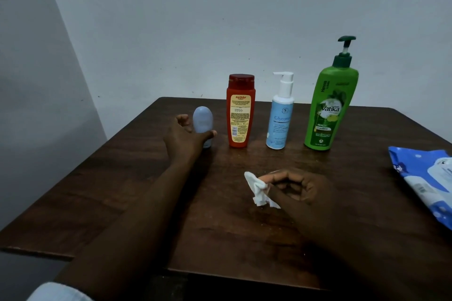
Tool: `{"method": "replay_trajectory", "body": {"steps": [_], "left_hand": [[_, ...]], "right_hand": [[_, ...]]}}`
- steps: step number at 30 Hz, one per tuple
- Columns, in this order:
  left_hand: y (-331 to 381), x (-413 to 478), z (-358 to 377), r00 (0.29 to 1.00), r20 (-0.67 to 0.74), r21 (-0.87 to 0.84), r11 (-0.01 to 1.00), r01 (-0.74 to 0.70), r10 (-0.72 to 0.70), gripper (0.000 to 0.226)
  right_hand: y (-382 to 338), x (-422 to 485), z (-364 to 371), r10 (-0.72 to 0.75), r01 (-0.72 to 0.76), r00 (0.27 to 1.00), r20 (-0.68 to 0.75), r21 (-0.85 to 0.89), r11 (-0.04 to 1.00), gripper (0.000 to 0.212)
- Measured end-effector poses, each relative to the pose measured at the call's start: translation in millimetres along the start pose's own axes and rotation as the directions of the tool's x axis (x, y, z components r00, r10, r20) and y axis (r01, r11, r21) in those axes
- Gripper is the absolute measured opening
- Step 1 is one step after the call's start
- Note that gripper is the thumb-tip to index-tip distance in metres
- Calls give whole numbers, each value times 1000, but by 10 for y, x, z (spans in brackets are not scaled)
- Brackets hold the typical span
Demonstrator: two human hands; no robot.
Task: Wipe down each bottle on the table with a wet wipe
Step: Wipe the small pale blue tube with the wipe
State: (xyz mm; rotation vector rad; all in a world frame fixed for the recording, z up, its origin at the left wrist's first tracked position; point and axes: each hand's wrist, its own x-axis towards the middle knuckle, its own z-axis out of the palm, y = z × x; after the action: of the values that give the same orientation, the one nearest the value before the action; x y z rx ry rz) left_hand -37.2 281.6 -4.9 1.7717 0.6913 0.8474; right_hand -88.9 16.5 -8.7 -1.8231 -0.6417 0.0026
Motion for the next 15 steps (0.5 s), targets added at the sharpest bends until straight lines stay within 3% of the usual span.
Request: {"method": "replay_trajectory", "body": {"steps": [6,10,12,15], "left_hand": [[209,-95,-102,981,-146,0,991,-131,130,65],[377,-287,-174,980,-121,-88,982,-166,155,40],[500,-466,-198,986,-14,-158,973,-165,165,27],[713,-755,-174,922,331,-266,958,-111,199,18]], "right_hand": [[-156,93,-30,-1,1,1000,1,44,999,18],[-330,299,-149,-30,32,999,-18,86,996,25],[-391,421,-236,-31,38,998,-53,121,992,27],[-418,572,-377,47,-21,995,-90,275,961,19]]}}
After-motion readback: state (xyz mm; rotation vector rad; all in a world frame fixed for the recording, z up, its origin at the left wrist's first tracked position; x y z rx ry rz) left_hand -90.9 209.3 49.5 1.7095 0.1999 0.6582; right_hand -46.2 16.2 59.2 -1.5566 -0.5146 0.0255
